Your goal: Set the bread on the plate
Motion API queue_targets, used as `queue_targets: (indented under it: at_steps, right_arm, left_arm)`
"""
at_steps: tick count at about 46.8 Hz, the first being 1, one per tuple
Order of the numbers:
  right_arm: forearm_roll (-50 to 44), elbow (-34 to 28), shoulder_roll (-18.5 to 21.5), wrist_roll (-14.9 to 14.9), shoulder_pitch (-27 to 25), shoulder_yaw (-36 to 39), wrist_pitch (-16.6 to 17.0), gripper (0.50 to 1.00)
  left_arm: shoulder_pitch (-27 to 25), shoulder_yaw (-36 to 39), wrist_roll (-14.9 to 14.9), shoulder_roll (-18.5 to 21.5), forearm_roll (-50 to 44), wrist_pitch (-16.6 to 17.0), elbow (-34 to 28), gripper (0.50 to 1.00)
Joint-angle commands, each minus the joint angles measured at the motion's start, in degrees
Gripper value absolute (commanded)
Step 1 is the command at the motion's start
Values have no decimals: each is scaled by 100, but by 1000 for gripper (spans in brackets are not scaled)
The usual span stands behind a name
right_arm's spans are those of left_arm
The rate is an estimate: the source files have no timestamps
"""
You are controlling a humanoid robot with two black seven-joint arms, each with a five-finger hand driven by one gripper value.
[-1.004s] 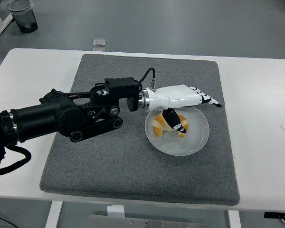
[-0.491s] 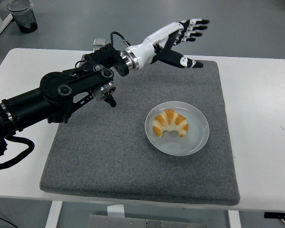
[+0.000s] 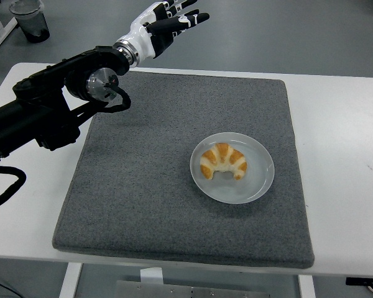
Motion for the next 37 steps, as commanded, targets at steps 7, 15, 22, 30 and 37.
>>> queue_targets:
  at_steps: [7, 15, 22, 30, 37]
  right_arm:
    - [0, 5, 0, 0, 7, 0, 1, 932]
    - [0, -3, 0, 0, 7, 0, 1, 932]
    - [0, -3, 0, 0, -2, 0, 1, 932]
    - [0, -3, 0, 0, 7, 0, 1, 932]
    - [0, 5, 0, 0, -2, 0, 1, 932]
  left_arm:
    - [103, -11, 347, 364, -643, -2, 49, 994]
    - [261, -142, 374, 444, -1311, -46, 216, 994]
    - [762, -739, 374, 452, -1339, -90, 304, 994]
    - [1219, -1250, 339, 444, -1286, -344, 304, 994]
    - [1378, -1320, 251, 409, -1294, -476, 313, 996]
